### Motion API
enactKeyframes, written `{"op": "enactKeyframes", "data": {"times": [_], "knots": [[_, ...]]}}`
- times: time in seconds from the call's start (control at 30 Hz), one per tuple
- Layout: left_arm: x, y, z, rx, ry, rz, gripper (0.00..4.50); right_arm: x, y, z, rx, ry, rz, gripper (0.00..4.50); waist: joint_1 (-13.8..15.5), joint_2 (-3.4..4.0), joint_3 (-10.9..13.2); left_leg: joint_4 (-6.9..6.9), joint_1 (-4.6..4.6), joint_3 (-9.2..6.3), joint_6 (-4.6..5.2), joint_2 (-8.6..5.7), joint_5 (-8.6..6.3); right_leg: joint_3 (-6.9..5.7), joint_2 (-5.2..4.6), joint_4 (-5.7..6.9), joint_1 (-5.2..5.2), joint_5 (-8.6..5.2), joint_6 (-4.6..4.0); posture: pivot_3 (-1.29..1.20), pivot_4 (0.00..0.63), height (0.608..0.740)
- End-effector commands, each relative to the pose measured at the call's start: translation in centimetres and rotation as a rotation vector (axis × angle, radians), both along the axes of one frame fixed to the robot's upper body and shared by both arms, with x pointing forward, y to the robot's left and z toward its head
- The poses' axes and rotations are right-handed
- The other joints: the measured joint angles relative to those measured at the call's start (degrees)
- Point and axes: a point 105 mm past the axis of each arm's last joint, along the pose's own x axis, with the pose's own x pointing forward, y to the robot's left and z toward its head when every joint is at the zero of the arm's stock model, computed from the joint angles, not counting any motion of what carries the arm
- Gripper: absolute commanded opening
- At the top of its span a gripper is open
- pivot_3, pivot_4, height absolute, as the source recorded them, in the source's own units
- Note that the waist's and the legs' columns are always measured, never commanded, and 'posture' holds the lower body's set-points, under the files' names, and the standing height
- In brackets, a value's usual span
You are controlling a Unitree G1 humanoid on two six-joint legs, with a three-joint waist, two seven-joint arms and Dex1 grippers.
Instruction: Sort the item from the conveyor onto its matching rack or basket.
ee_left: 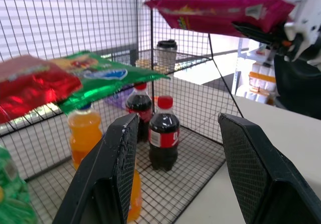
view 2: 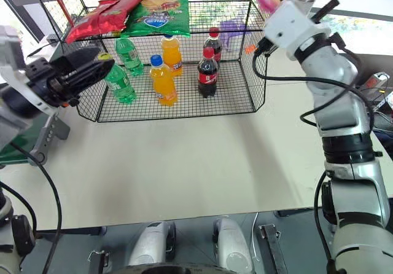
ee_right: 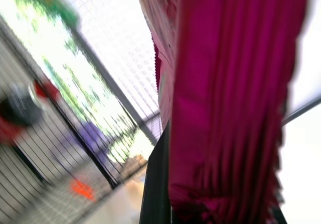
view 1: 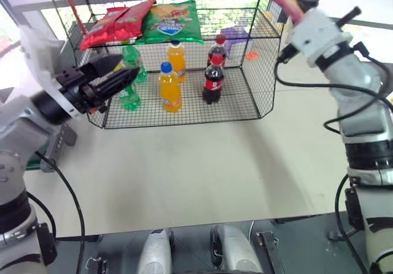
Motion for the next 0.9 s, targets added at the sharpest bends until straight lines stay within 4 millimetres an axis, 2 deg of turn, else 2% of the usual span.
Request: {"op": "enactKeyframes", "data": {"times": [0.03,0.17,0.33,0.47,0.67,0.73,0.77,0.9], "knots": [[-0.9,-0.2,0.8,-0.007,-0.063,0.015,2.61,0.6,0.8,1.9,-0.07,-0.087,-0.021,0.0,0.1,0.0,0.0,-0.01,0.0,0.0,0.0,0.0,0.0,0.02,0.0,0.0,0.0,0.0,0.0,0.0,0.15,0.74],[-1.0,0.0,0.4,-0.024,-0.059,0.038,2.61,2.6,1.6,1.9,-0.115,-0.071,-0.072,0.0,0.2,-0.02,0.0,0.05,0.0,0.02,-0.01,0.0,0.01,0.03,0.0,0.0,0.02,0.0,0.0,0.0,0.15,0.74],[-0.8,0.1,0.1,-0.035,-0.059,0.058,2.61,3.6,3.2,2.6,-0.076,-0.054,-0.048,0.0,0.4,-0.05,0.0,0.04,-0.02,0.04,-0.02,-0.01,0.01,0.05,-0.02,-0.01,0.02,0.01,-0.02,0.0,0.15,0.74],[-0.7,-0.1,-0.2,-0.041,-0.056,0.059,2.61,5.4,4.6,1.8,-0.034,0.038,-0.062,0.0,0.3,-0.04,0.0,0.04,-0.01,0.04,-0.02,-0.01,0.01,0.06,-0.02,0.0,0.02,0.01,-0.01,0.0,0.15,0.74],[-0.6,-0.1,-0.6,-0.051,-0.05,0.068,2.61,6.4,5.5,0.8,-0.057,0.1,-0.075,0.0,0.4,-0.04,0.0,0.03,-0.03,0.04,-0.01,-0.01,0.01,0.05,-0.02,-0.02,0.02,0.01,-0.01,0.0,0.15,0.74],[-0.6,-0.2,-0.8,-0.051,-0.048,0.07,2.64,6.7,5.8,0.5,-0.055,0.124,-0.066,0.81,0.3,-0.04,0.0,0.03,-0.03,0.04,-0.01,-0.01,0.01,0.05,-0.03,-0.02,0.02,0.01,-0.01,0.0,0.15,0.74],[-0.6,-0.2,-0.8,-0.051,-0.048,0.071,2.64,6.7,5.9,0.4,-0.047,0.132,-0.06,0.97,0.3,-0.04,0.0,0.03,-0.03,0.04,-0.01,-0.01,0.01,0.05,-0.02,-0.01,0.02,0.01,-0.01,0.0,0.15,0.74],[-0.4,-0.2,-1.0,-0.053,-0.047,0.078,2.64,6.9,6.3,0.6,-0.057,0.147,-0.042,2.97,0.3,-0.05,0.0,0.03,0.0,0.04,-0.01,0.0,0.01,0.05,-0.02,0.01,0.03,0.02,-0.01,0.0,0.15,0.74]]}}
